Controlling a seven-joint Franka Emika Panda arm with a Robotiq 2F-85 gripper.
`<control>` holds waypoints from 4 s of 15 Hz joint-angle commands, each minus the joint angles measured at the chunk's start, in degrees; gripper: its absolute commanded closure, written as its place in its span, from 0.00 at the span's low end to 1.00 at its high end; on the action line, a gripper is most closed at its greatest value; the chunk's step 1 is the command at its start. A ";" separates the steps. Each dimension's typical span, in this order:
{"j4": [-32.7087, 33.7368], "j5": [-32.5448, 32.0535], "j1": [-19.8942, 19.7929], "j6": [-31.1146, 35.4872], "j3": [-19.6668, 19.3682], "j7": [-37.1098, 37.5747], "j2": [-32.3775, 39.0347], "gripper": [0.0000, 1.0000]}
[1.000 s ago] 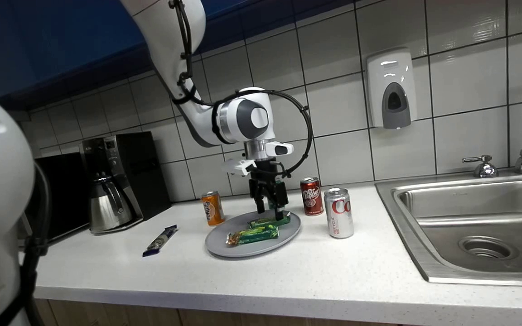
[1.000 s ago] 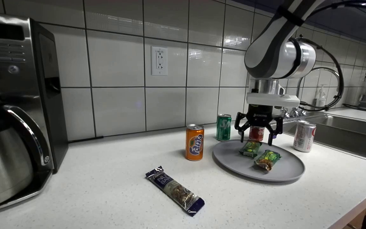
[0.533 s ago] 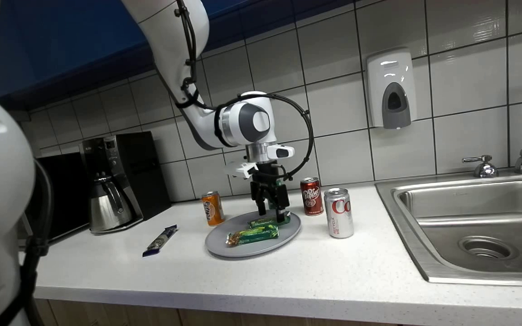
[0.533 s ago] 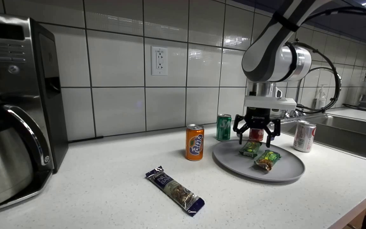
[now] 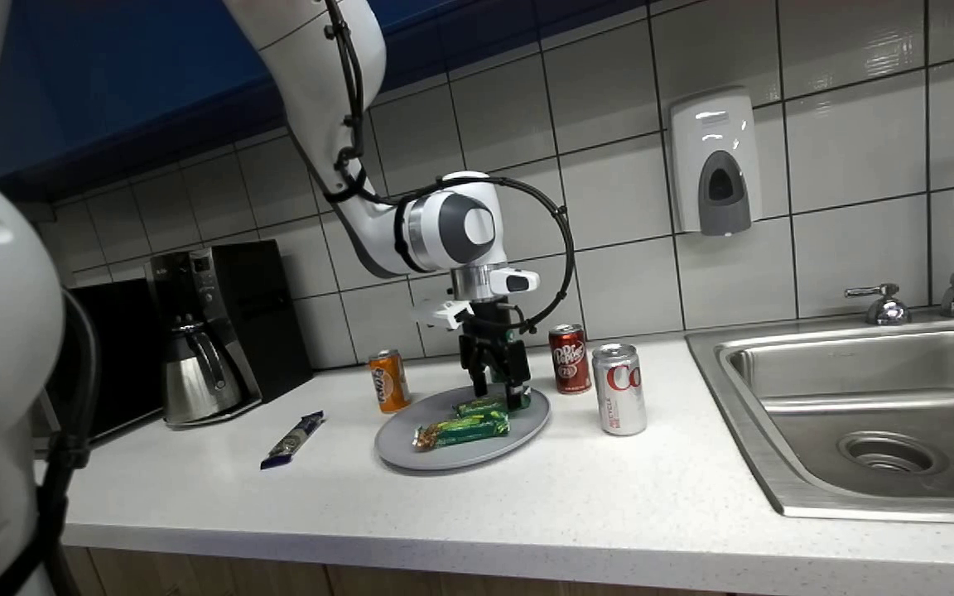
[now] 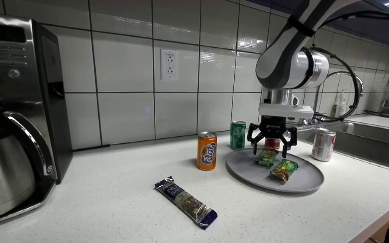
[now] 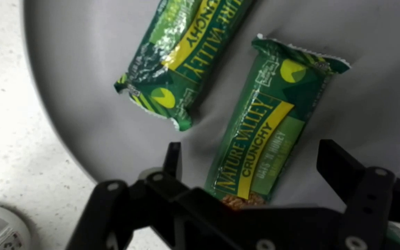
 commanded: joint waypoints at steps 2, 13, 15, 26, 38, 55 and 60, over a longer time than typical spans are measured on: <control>1.29 -0.40 0.71 -1.16 -0.69 1.31 0.75 0.25; 0.74 -0.32 0.91 -1.16 -0.41 0.80 -0.38 0.83; 0.34 -0.34 1.16 -0.97 -0.24 0.64 -1.16 0.83; -0.78 -1.13 4.02 -1.21 1.07 -0.47 -5.45 0.83; 2.01 -0.98 4.21 -4.57 3.48 -4.85 -5.29 0.83; 14.14 -2.91 3.41 -16.26 4.88 -17.60 -0.83 0.83; 18.38 -2.96 2.86 -18.67 5.40 -23.74 2.48 0.83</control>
